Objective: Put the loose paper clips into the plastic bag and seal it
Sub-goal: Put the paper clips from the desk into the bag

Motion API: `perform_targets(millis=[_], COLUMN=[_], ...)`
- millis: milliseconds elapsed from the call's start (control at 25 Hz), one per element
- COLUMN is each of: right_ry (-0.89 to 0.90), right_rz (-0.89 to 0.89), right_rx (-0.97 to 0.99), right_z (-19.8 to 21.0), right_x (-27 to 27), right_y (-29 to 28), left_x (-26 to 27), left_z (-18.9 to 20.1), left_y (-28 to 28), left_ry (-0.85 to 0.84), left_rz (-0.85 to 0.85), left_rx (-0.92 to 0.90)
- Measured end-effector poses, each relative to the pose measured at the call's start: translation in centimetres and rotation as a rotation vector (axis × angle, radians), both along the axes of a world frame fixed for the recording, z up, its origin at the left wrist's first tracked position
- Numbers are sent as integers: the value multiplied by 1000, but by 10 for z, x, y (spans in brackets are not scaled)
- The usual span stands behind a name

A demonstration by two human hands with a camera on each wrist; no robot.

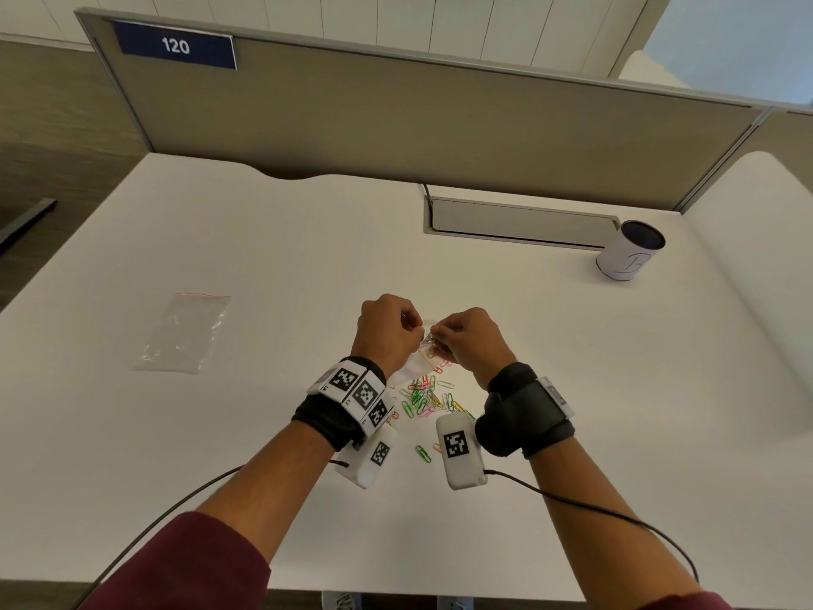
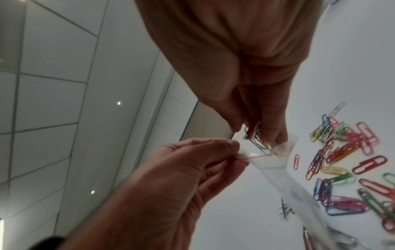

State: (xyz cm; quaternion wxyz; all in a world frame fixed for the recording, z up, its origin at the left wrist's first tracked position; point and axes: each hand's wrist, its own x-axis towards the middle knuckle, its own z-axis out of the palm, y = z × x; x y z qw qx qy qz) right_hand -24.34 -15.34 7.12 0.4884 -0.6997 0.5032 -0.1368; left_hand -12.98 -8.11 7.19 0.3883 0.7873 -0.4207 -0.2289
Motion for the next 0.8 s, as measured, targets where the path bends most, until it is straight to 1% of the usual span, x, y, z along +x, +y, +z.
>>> perform_targets(millis=[120,320,400,440,520,560,600,640,720,800], right_ry=[-26,-45,-149,-193,-205,-161,-93,9,238,427], right_rz=[12,20,-1,-38,-126,-145,-126,-70,136,371], right_rx=[55,4,-60,-125,-259,-305,-324,-316,-252,-196], right_z=[4,11,14,15,9,1,-8,-20,-48,-72], right_x=[3,8,8,8,8,6,5,4,4,4], right_y=[2,7,9,9,3,-1,-3,-7,-9,-7], left_x=[1,7,13,16,24,28,33,37,44,49], left_z=[2,5,7,9,11,12,13,15,17,19], left_y=[0,1,3,4,9,11,14,17,23,27], left_ry=[0,-4,-14,-24,-37,-40,-43,-47,-53,-65], left_rz=[5,23,40,50,73,80,89,96,106,102], left_rx=[-1,-23,-25,-20,-15,-22,-29,-36,-49,-50])
